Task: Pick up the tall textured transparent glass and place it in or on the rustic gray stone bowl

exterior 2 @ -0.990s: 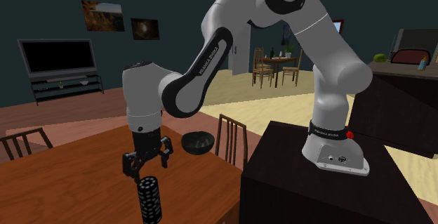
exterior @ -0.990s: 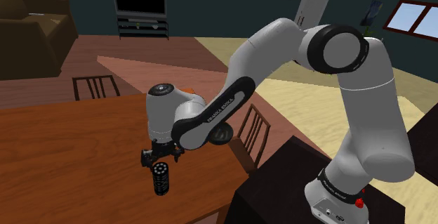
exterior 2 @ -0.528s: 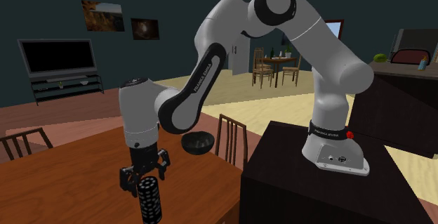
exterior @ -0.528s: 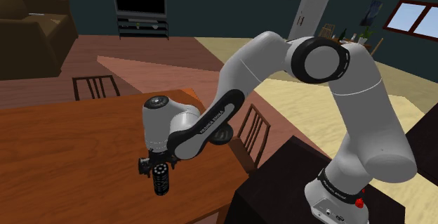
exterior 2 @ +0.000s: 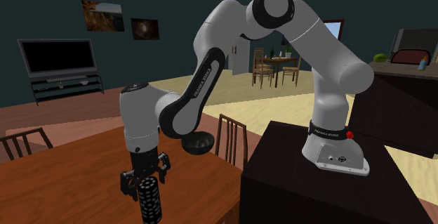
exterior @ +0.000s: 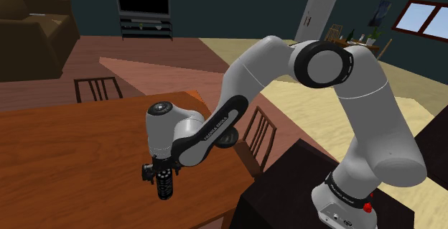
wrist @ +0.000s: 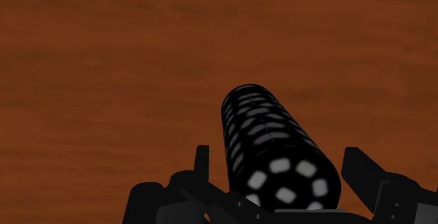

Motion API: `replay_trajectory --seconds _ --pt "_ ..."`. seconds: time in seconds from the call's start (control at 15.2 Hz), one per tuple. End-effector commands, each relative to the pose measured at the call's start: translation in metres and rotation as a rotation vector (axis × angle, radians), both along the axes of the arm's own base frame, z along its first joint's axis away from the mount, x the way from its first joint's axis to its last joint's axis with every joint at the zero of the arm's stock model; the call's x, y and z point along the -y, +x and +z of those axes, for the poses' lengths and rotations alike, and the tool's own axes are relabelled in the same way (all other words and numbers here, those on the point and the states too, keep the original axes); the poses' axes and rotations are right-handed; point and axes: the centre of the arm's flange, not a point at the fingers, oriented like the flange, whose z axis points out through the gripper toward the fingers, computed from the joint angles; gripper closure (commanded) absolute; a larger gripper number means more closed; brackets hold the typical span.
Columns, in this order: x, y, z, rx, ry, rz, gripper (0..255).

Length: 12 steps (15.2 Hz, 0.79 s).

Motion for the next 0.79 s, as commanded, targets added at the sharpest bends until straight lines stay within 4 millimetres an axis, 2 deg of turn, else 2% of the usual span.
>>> replay_trajectory --seconds 0.0,0.07,0.66,0.73 --pt "0.0000 0.0000 0.0000 0.000 0.000 0.000 0" --pt "0.0000 0.0000 0.0000 0.000 0.000 0.000 255" --pt "0.0000 0.0000 -0.0001 0.000 0.000 0.000 255" --pt "0.0000 0.0000 0.0052 0.000 0.000 0.000 255"
